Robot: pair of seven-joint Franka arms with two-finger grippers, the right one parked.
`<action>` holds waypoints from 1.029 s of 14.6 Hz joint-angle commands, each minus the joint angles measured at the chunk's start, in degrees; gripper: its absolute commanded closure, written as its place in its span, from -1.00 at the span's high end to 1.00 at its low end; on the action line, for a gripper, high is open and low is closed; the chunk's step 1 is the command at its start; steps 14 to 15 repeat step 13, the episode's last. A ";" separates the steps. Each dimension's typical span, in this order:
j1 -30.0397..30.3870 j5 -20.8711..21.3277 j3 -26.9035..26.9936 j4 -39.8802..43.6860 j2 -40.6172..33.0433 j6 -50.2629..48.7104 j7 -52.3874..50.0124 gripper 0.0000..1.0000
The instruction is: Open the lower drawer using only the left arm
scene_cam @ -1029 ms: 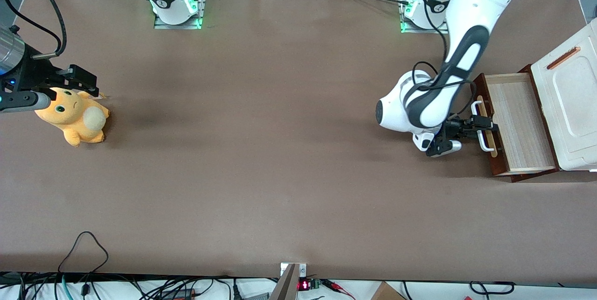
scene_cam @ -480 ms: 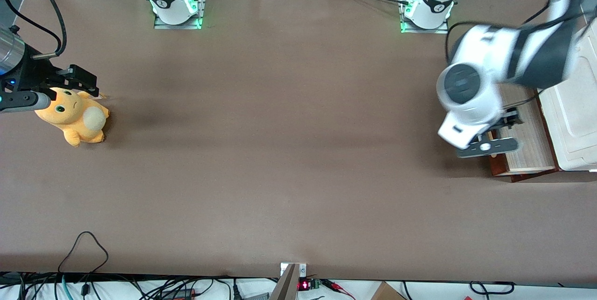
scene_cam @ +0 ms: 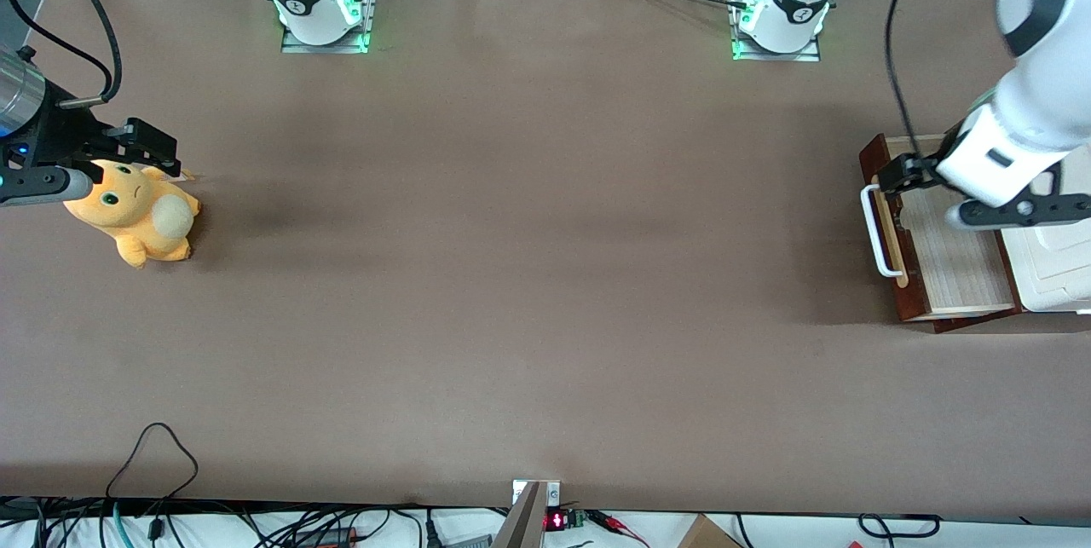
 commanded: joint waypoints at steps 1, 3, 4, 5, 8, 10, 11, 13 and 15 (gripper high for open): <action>1.09 -3.77 1.78 -3.75 -3.85 0.92 6.78 1.00; 1.27 -5.18 2.13 -5.59 -5.52 1.36 8.90 1.00; 1.27 -5.19 2.05 -5.69 -5.88 1.36 9.34 1.00; 1.27 -5.19 2.14 -5.69 -5.88 1.27 9.69 1.00; 1.27 -5.19 2.14 -5.69 -5.88 1.10 9.61 1.00; 1.27 -5.19 2.05 -5.60 -5.88 1.10 9.61 1.00; 1.27 -5.19 2.14 -5.51 -5.88 1.10 9.69 1.00; 1.27 -5.19 2.05 -5.42 -5.97 0.84 9.61 1.00; 1.27 -5.19 2.05 -5.42 -5.97 0.84 9.61 1.00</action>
